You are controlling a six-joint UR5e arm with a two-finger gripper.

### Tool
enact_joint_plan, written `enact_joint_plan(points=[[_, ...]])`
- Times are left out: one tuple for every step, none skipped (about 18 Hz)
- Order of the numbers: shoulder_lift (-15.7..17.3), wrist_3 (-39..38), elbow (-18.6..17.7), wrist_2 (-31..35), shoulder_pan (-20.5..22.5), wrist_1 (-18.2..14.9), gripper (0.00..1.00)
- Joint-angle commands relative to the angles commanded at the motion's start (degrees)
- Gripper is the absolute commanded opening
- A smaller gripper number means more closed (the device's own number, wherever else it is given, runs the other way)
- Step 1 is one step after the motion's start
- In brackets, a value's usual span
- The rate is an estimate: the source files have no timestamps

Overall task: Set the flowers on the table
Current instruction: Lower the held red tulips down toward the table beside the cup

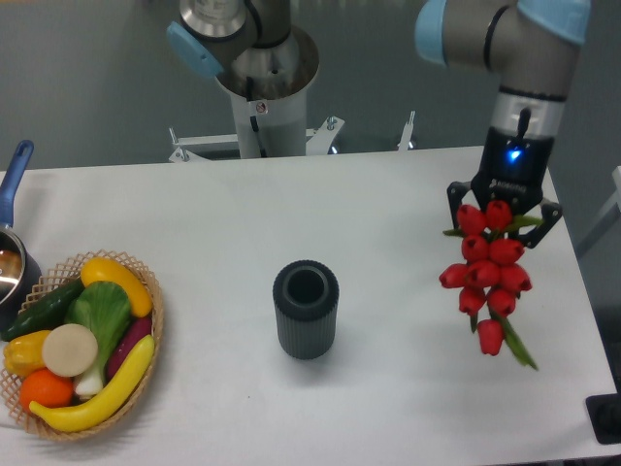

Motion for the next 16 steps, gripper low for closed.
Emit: enact_joint_plan(points=[[-1.32,0.18,0.18,2.02,-0.88,0.0,0.44],[-2.55,0.18,0.61,4.04,-2.19,0.0,0.44],[-4.13,0.18,1.05,5.72,-3.34,0.0,0.44],[-5.88,0.18,1.67,6.6,-4.22,0.17,0.44],[-7.47,0.18,2.72,6.7,-4.83,0.09,0.44],[-8.79,0.18,3.42,6.79,-5.36,0.17,0.44],[-10.1,0.18,4.3,6.79,-5.8,0.18,0.44],[-11.51,0.09,5.09,6.79,-6.16,0.18,0.44],[-12.74,0.09,5.62,6.79,-6.33,0.18,0.44],[-13.45,0.18,5.89,6.79,-6.42,0.26,0.44],[-13.63,0.18,5.98,6.79,-6.42,0.26,0.44],[-13.89,0.18,6.15,6.79,-6.42,0.26,0.44],[-14.33,0.18,6.15,6.79,-6.51,0.35,0.44],[-14.6,0.18,6.15,6.79,-6.51,0.44,0.44],[-14.95,0.18,6.24,6.79,-6.51,0.53,0.44],[-15.13,0.18,6.24,6.79,-6.6,0.61,0.44]])
